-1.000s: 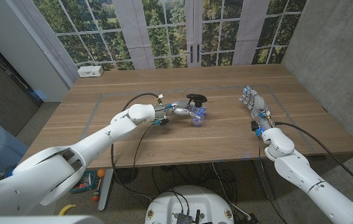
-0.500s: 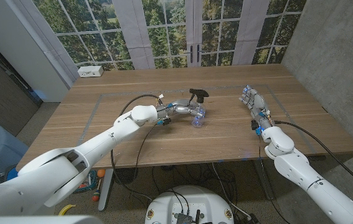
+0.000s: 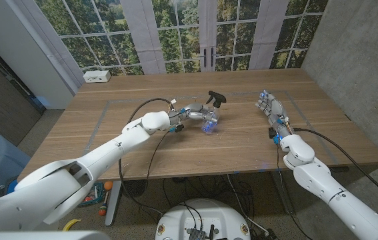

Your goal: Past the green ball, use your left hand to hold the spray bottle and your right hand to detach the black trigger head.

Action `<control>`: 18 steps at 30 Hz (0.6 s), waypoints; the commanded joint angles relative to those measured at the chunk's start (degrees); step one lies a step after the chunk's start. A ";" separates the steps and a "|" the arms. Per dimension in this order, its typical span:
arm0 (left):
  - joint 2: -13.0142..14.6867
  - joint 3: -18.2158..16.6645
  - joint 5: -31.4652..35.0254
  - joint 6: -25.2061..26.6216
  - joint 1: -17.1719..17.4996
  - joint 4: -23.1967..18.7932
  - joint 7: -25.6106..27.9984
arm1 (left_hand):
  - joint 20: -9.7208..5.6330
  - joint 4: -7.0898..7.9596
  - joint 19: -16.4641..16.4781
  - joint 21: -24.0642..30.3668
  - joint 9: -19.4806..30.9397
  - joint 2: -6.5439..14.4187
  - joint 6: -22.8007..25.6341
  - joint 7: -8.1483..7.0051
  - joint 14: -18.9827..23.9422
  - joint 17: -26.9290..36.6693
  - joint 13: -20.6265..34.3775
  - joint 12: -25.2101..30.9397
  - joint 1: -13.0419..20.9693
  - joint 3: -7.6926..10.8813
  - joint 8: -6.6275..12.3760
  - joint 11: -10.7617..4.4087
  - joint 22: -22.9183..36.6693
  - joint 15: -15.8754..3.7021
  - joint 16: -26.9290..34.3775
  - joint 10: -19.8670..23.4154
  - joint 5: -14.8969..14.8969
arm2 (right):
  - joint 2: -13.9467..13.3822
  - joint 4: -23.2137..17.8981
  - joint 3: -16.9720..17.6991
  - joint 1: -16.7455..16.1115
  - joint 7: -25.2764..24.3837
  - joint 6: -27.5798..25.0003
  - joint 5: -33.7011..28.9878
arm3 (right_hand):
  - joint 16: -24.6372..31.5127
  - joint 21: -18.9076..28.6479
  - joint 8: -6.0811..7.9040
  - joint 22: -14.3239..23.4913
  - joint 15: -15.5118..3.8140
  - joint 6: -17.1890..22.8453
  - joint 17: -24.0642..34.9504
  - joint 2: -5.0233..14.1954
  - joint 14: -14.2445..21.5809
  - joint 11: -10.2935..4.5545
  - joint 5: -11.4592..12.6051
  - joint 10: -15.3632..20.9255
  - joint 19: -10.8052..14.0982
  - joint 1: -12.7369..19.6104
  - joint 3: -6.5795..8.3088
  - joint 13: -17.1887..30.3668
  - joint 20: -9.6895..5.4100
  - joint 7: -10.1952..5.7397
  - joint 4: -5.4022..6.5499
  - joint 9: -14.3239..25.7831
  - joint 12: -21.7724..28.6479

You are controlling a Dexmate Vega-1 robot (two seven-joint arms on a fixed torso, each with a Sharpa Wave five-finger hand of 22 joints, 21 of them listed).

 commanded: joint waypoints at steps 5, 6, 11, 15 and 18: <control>-0.44 -0.66 3.04 -1.39 -2.00 -0.17 4.15 | -0.50 12.24 -0.84 7.30 11.48 12.87 -1.02 -7.14 2.04 8.32 32.73 16.19 11.66 5.04 4.41 -10.68 3.56 -8.98 -0.76 3.92 3.84 | -2.75 -4.56 -0.10 -0.59 -2.03 -0.96 -4.72 | 0.97 0.05 0.27 0.43 -0.10 0.47 0.01 -0.05 2.17 0.03 0.38 0.93 1.76 1.72 0.46 0.19 0.79 -0.61 -0.72 0.10 0.39; -0.77 -0.57 2.87 -1.87 -2.37 0.56 3.88 | -0.53 12.59 -1.14 7.74 12.30 12.84 -1.43 -7.15 2.10 9.07 33.87 16.78 11.61 5.03 4.79 -10.70 3.82 -9.03 -0.63 3.61 4.07 | -2.99 -4.91 -0.08 -0.60 -2.05 -1.05 -5.04 | 1.06 0.07 0.30 0.44 -0.12 0.53 0.01 -0.08 2.38 -0.04 0.40 1.00 1.90 1.83 0.49 0.20 0.80 -0.63 -0.78 0.10 0.42; -1.99 -0.15 2.01 -3.70 -4.22 3.54 1.96 | -0.76 13.34 -0.75 11.29 16.66 12.85 -3.36 -7.10 3.03 14.84 39.64 19.57 11.74 4.50 6.89 -10.39 5.68 -8.72 2.10 2.65 4.84 | -4.16 -6.74 -0.03 -0.73 -2.61 -1.57 -7.13 | 1.47 0.02 0.41 0.51 -0.13 0.79 0.06 -0.21 3.30 -0.16 0.46 1.15 2.21 2.39 0.63 0.30 1.04 -0.68 -1.01 0.12 0.48; -2.02 0.35 3.01 -3.66 -5.53 3.86 1.39 | -0.81 13.52 -0.83 12.78 18.39 12.80 -3.25 -7.16 2.83 17.44 40.21 19.85 11.73 4.08 8.07 -9.89 6.52 -8.63 3.44 3.23 5.03 | -5.21 -8.29 0.08 -0.84 -2.90 -2.14 -8.76 | 1.64 -0.02 0.46 0.55 -0.33 0.90 0.11 -0.34 3.61 -0.33 0.49 1.37 2.38 2.76 0.70 0.38 1.35 -0.72 -1.14 0.14 0.58; -2.15 0.73 2.35 -2.69 -7.01 4.40 -1.19 | -1.16 13.70 -1.46 13.76 19.90 12.44 -2.67 -7.29 1.90 19.25 39.59 19.38 11.61 3.74 9.28 -9.94 6.99 -8.72 3.74 3.48 5.38 | -6.31 -9.65 0.17 -0.92 -3.13 -2.94 -10.29 | 1.67 -0.08 0.51 0.57 -0.45 0.99 0.13 -0.51 3.65 -0.57 0.52 1.33 2.40 3.11 0.77 0.42 1.44 -0.76 -1.33 0.15 0.56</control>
